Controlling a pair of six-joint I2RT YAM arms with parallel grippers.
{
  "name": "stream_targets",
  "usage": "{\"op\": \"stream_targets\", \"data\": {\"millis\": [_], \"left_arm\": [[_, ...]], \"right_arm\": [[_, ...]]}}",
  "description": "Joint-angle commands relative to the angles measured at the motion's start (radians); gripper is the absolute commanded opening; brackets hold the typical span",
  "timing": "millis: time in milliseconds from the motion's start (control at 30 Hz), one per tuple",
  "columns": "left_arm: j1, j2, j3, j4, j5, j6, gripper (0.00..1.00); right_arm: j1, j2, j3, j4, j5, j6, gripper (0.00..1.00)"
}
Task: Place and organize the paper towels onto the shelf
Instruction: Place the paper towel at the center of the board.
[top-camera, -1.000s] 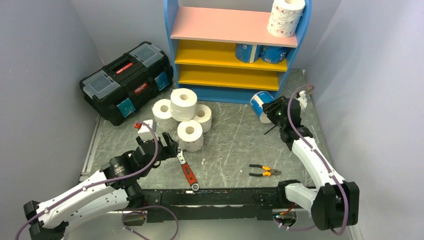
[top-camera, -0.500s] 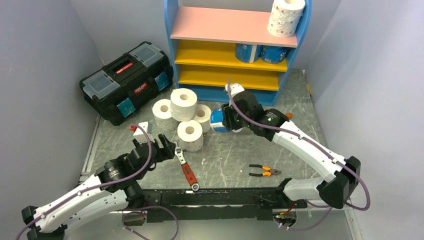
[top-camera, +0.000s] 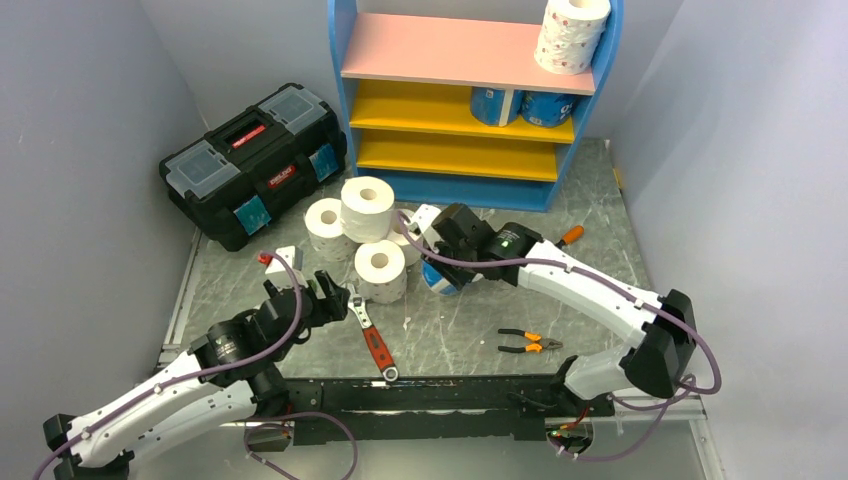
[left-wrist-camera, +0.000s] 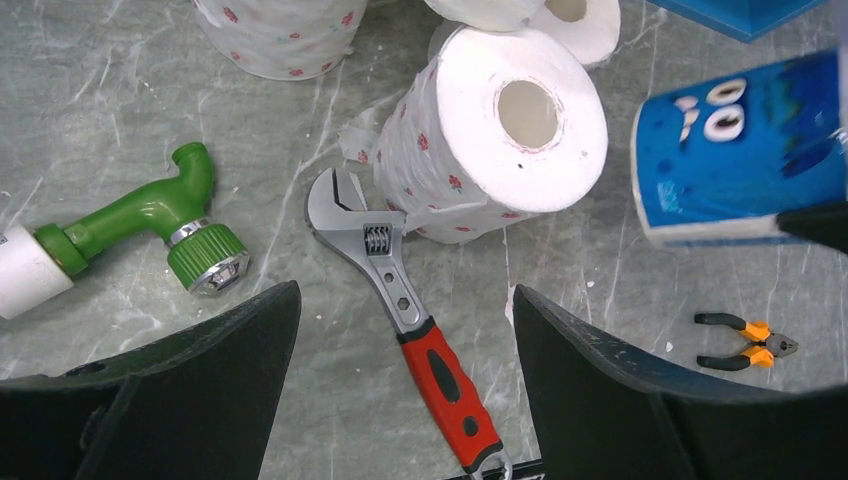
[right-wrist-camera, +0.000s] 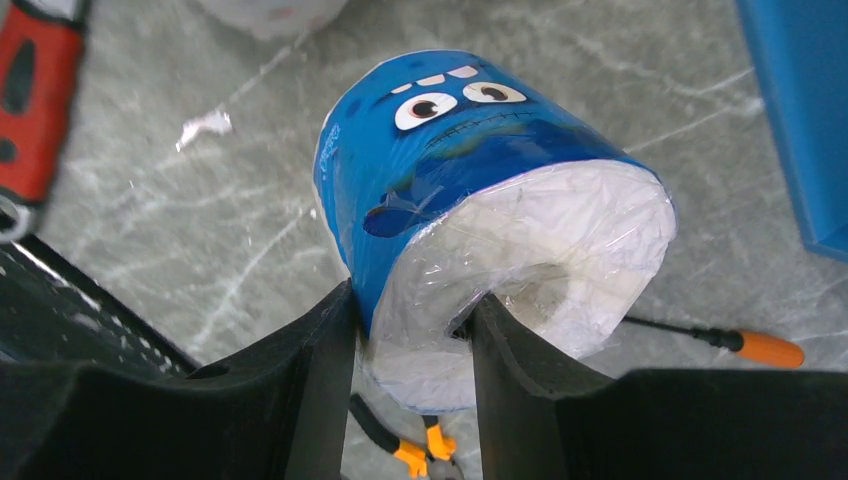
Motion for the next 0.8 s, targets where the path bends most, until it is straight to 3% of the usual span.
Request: {"op": "stream_targets", "data": {"millis": [0, 267, 567, 767], "left_arm": [[-0.001, 0.011, -0.004, 0.009, -0.012, -0.012, 0.83], [-0.001, 0.014, -0.025, 0.026, 0.002, -0.025, 0.84], [-0.001, 0.009, -0.024, 0.0, 0.001, -0.038, 0.83], [-0.001, 0.005, -0.026, -0.003, 0.006, -0.042, 0.83]], "right_arm": [[0.004, -0.028, -0.039, 0.043, -0.021, -0.066, 0.19], [0.028, 0.076, -0.081, 0.072, -0.051, -0.044, 0.21], [0.039, 0.103, -0.131, 0.126, -0.047, -0.009, 0.37], [0.043, 0.062, -0.119, 0.122, -0.094, 0.013, 0.67]]}}
